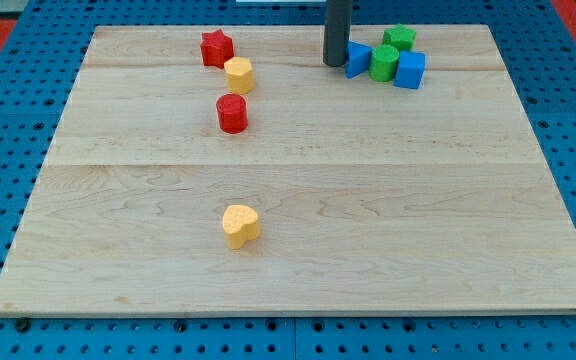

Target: Point your arm at the top center of the board

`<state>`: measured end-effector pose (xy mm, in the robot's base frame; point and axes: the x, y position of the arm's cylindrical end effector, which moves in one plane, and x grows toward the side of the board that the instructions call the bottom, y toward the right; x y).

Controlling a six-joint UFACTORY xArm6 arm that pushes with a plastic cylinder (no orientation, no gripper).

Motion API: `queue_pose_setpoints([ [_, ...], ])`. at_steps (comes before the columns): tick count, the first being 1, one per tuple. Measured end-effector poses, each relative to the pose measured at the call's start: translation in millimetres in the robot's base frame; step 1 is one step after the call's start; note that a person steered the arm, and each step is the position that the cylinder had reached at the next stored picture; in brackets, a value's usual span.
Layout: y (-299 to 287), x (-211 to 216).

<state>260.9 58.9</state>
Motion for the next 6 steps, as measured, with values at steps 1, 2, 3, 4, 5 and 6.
queue_pose_setpoints([
  [1,-4,-16],
  [2,-8,-35],
  [3,-9,-53],
  [4,-19,-55],
  [5,-36,-55],
  [6,-37,-55],
])
